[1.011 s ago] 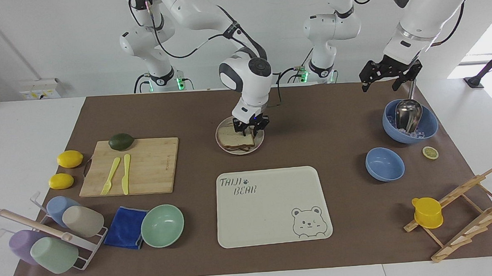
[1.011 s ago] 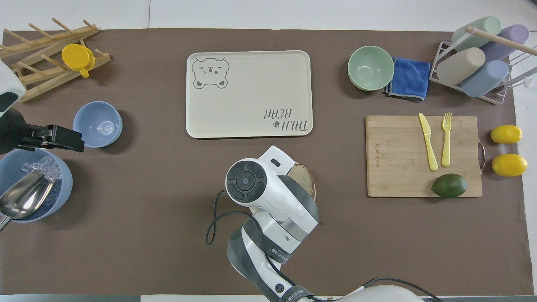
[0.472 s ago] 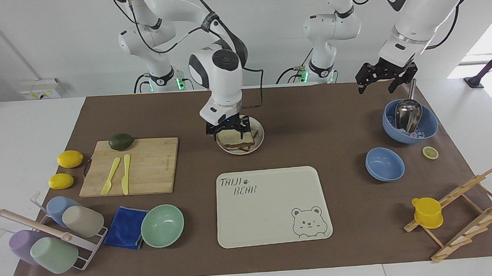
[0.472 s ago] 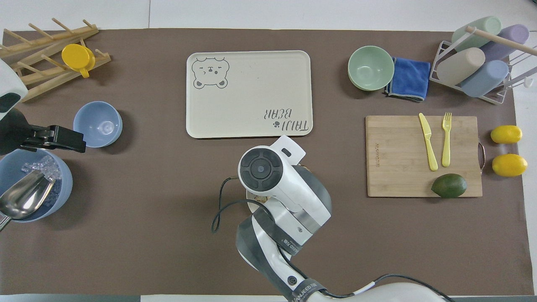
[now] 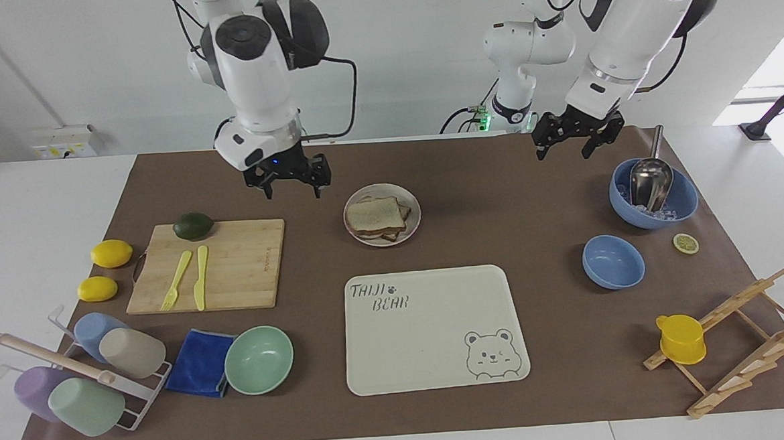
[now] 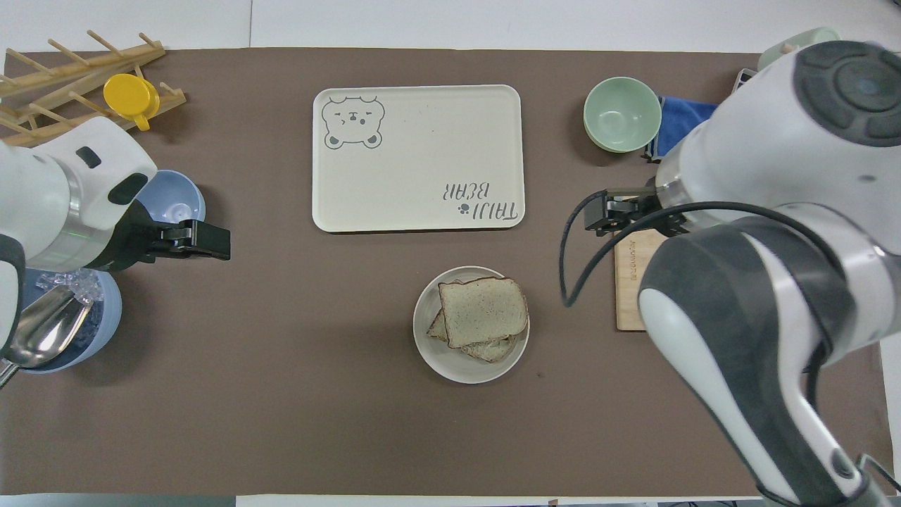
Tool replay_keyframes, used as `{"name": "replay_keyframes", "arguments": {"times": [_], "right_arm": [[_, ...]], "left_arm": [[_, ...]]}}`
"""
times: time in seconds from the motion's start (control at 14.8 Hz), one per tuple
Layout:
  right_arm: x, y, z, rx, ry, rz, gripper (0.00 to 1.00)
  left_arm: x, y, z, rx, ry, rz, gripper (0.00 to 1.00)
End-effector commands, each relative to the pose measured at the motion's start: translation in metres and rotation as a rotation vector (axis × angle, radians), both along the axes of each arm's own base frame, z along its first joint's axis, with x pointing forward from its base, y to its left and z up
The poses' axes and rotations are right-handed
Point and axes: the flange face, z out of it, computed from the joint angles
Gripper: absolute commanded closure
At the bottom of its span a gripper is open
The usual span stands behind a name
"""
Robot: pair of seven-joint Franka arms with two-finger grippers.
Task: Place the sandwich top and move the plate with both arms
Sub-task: 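Retract the right gripper while the left gripper reaches toward the plate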
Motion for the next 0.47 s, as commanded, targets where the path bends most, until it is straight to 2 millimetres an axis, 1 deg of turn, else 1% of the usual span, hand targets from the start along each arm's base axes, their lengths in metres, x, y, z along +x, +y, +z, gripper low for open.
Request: {"name": "replay_keyframes", "arguments": {"times": [0.0, 0.13, 0.2, 0.27, 0.4], "right_arm": [[0.003, -0.053, 0.018, 0.027, 0.039, 0.034, 0.0], [-0.008, -0.073, 0.031, 0.019, 0.058, 0.075, 0.0], [-0.011, -0.079, 0.035, 0.018, 0.061, 0.089, 0.0], [-0.015, -0.085, 0.037, 0.017, 0.061, 0.082, 0.0], [-0.02, -0.106, 0.048, 0.003, 0.041, 0.056, 0.0]], "left_arm": [[-0.014, -0.024, -0.017, -0.026, -0.002, 0.021, 0.0], [-0.024, -0.047, -0.039, -0.026, 0.001, 0.04, 0.0], [-0.029, -0.058, -0.049, -0.027, 0.005, 0.047, 0.0], [-0.033, -0.066, -0.055, -0.041, 0.011, 0.061, 0.0], [-0.039, -0.084, -0.075, -0.062, 0.008, 0.069, 0.0]]}}
